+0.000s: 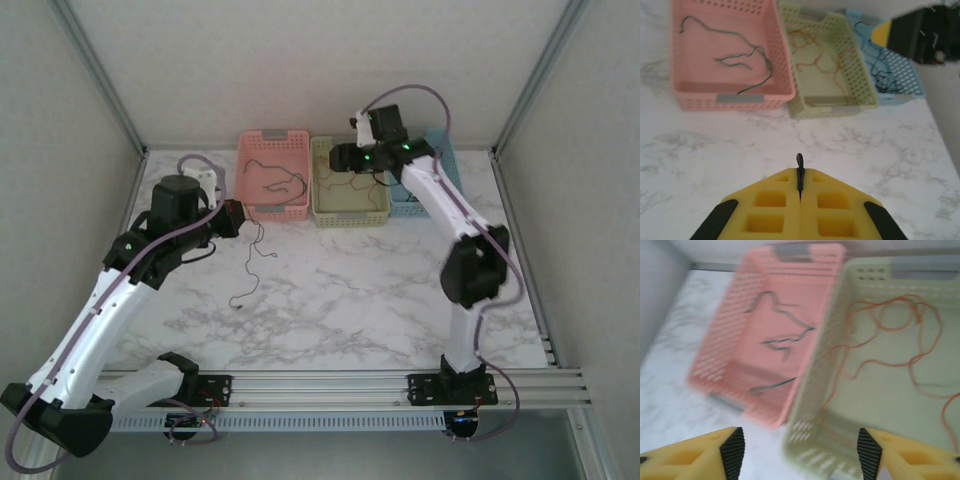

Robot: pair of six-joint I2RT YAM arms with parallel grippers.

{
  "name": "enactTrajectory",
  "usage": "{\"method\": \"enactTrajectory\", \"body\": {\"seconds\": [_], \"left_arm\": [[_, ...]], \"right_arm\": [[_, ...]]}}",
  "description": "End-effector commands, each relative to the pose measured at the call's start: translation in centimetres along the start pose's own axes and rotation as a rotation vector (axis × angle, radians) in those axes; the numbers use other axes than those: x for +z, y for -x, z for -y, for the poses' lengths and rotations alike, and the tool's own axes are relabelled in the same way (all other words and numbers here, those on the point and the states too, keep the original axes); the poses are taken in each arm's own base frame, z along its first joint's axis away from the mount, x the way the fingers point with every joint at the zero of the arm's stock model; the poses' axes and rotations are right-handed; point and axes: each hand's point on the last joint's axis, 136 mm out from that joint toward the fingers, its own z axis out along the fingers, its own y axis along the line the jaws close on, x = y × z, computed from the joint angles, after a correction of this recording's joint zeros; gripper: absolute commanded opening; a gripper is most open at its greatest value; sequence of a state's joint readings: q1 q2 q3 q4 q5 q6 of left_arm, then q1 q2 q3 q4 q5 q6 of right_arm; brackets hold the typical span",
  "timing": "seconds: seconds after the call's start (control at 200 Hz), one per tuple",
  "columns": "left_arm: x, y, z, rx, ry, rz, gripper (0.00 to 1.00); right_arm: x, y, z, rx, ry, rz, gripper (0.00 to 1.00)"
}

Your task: Untangle the cables

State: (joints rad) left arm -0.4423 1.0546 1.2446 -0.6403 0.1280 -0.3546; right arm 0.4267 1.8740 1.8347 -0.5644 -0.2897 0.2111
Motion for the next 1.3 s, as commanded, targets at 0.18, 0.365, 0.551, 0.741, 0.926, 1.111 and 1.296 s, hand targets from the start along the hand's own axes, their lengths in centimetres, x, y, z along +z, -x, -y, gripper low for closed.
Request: {"method": "enactTrajectory", "body": {"seconds": [0.18,0.365,0.551,0.741,0.926,1.111,1.296], "left_arm": [[-1.5,3.6,8.6,0.114,-0.337,-0.002,0.00],[-2.3,3.3,11.9,0.181,-0.439,-0.043,0.00],[-2.7,2.7,13.3,0.212,-0.470,-0.059,0.00],[-2.5,2.5,12.8,0.207,-0.435,-0.059,0.21],[-3.8,4.8,7.9,0.158,-0.157,0.091,0.88],[-6.6,3.8,2.0,0.132,0.075,0.196,0.94],[-7.1,0.9,-3.2,0.121,0.254,0.221,0.97]], "right_arm": [[-12.5,-4.9,-13.3,-0.422,0.532,0.330,0.84],[-11.6,-8.0,-17.1,-0.553,0.621,0.234,0.83],[-10.3,-8.1,-18.9,-0.577,0.659,0.188,0.69],[-10.4,-6.8,-18.6,-0.569,0.598,0.184,0.00],[-11.9,0.6,-11.2,-0.437,0.176,0.310,0.00],[-18.2,9.2,-1.2,-0.304,-0.318,0.518,0.00],[-19.5,12.0,8.1,-0.122,-0.621,0.532,0.00]]}}
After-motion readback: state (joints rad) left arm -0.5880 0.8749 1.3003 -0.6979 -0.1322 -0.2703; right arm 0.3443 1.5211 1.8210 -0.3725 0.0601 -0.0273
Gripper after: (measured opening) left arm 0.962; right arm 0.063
